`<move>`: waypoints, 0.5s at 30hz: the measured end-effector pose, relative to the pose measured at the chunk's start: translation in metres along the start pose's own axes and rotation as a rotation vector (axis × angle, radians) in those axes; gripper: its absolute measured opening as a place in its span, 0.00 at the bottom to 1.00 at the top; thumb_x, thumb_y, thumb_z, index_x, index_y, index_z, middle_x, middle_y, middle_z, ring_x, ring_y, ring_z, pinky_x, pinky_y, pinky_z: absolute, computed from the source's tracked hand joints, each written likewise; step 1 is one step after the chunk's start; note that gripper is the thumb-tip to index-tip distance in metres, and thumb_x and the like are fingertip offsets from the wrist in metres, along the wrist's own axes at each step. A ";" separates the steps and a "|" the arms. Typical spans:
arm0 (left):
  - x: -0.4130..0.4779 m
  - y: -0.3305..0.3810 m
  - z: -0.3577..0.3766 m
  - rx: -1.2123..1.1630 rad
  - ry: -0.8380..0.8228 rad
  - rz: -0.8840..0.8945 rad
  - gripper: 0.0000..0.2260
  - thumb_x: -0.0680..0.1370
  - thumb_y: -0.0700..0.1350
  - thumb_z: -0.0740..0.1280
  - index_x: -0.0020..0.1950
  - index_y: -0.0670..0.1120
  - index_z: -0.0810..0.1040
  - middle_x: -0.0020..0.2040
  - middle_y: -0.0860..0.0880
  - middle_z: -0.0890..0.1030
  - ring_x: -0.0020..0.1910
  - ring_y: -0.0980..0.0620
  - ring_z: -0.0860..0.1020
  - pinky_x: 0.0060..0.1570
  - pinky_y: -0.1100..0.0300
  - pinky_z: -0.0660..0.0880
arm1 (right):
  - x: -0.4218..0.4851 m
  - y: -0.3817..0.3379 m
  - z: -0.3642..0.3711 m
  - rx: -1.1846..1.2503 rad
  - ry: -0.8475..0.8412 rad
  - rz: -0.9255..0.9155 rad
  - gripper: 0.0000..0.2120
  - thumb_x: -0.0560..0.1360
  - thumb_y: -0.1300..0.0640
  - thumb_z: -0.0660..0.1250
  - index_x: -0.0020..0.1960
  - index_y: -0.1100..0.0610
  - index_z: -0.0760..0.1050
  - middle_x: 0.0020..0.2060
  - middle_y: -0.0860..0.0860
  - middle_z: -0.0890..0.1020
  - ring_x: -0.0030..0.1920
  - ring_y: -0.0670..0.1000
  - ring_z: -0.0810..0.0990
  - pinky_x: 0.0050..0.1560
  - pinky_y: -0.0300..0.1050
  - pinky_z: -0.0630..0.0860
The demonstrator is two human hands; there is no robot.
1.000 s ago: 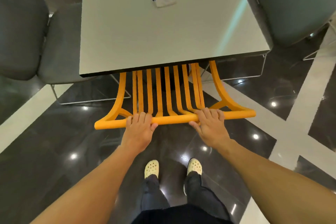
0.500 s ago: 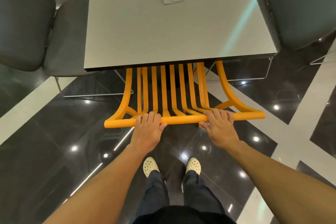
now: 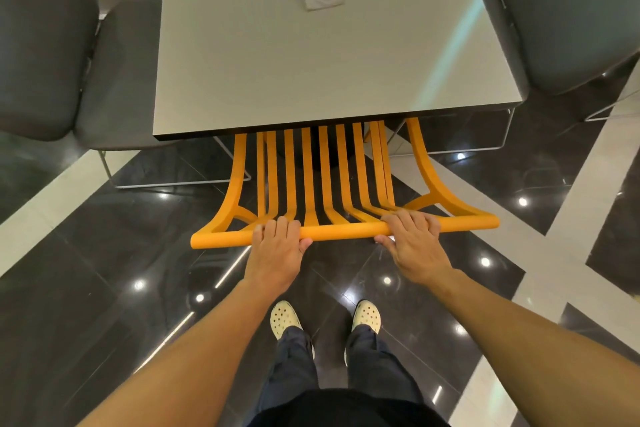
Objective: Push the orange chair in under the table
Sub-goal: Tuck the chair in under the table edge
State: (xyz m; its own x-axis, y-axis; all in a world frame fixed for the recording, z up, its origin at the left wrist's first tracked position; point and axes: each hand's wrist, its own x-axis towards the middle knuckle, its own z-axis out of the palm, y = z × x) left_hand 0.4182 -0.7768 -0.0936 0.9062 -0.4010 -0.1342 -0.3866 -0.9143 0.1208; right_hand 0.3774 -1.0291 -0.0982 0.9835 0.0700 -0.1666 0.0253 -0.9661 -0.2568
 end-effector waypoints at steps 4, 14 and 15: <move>-0.001 0.000 0.002 -0.005 0.004 0.013 0.17 0.77 0.53 0.53 0.50 0.42 0.74 0.42 0.42 0.78 0.39 0.43 0.74 0.43 0.46 0.72 | -0.001 -0.002 0.000 0.001 0.012 0.011 0.22 0.76 0.41 0.49 0.56 0.54 0.71 0.50 0.53 0.78 0.54 0.57 0.73 0.57 0.57 0.62; -0.001 0.020 0.002 -0.017 0.007 -0.012 0.13 0.77 0.50 0.58 0.49 0.41 0.74 0.42 0.41 0.77 0.39 0.41 0.74 0.43 0.46 0.71 | -0.004 0.017 -0.005 -0.002 0.001 -0.009 0.20 0.76 0.41 0.50 0.56 0.53 0.71 0.51 0.53 0.77 0.54 0.57 0.73 0.57 0.54 0.59; -0.001 0.021 0.002 -0.023 0.008 -0.013 0.13 0.77 0.50 0.59 0.49 0.41 0.74 0.42 0.41 0.77 0.39 0.41 0.73 0.43 0.46 0.71 | -0.004 0.018 -0.006 -0.002 0.002 -0.011 0.22 0.76 0.40 0.48 0.56 0.53 0.71 0.51 0.53 0.77 0.54 0.57 0.72 0.56 0.53 0.58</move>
State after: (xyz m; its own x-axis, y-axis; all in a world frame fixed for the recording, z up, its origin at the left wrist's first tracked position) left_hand 0.4087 -0.7958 -0.0931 0.9123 -0.3889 -0.1281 -0.3712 -0.9176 0.1423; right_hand 0.3752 -1.0479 -0.0966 0.9836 0.0801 -0.1615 0.0366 -0.9658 -0.2565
